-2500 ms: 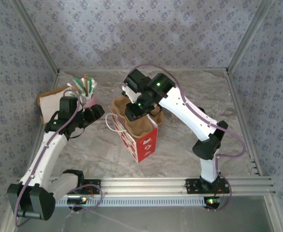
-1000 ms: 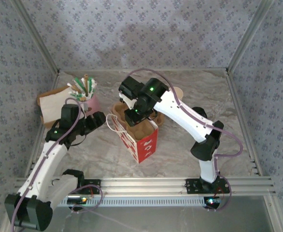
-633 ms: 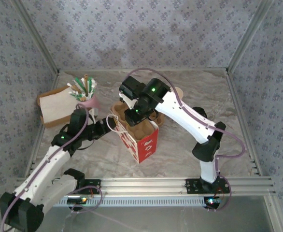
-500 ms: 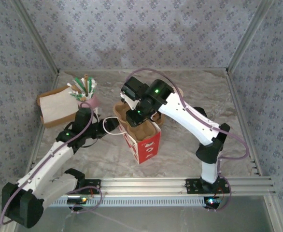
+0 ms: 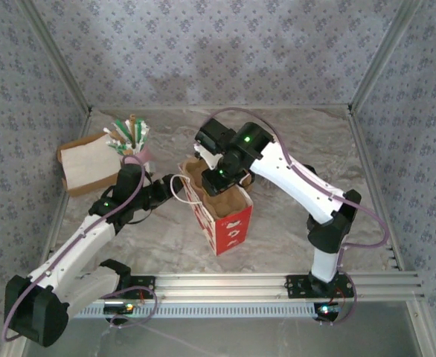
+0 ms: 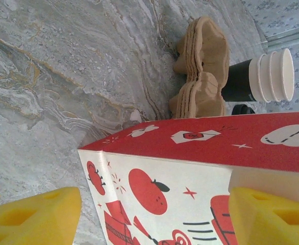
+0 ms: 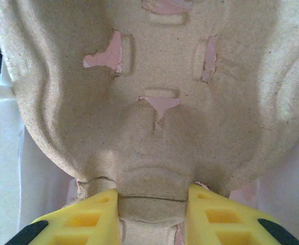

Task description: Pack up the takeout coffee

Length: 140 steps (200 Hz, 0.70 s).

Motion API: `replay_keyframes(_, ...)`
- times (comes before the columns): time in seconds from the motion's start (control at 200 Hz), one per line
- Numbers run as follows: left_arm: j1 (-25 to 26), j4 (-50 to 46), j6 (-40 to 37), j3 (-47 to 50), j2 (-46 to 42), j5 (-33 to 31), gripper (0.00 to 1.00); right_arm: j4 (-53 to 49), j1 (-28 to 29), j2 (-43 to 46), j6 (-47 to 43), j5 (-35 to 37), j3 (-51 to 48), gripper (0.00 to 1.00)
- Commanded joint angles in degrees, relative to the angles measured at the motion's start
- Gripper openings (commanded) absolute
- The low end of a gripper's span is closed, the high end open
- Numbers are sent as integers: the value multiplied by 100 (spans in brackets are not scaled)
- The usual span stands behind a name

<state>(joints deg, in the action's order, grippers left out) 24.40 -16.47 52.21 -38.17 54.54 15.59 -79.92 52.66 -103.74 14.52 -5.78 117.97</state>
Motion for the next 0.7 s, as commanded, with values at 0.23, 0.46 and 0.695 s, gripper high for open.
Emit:
replay_keyframes(0.23, 16, -1277, -708, -1027, -363, -807, 77, -74, 57, 39, 45, 106, 83, 32)
replay_keyframes(0.46, 3, -2142, -1485, -2315, 85, -966, 80, -146, 77, 219, 59, 174, 177, 32)
replay_keyframes(0.695, 3, -2552, -1972, -3243, 967, -618, 80, -99, 72, 422, 93, 244, 173, 32)
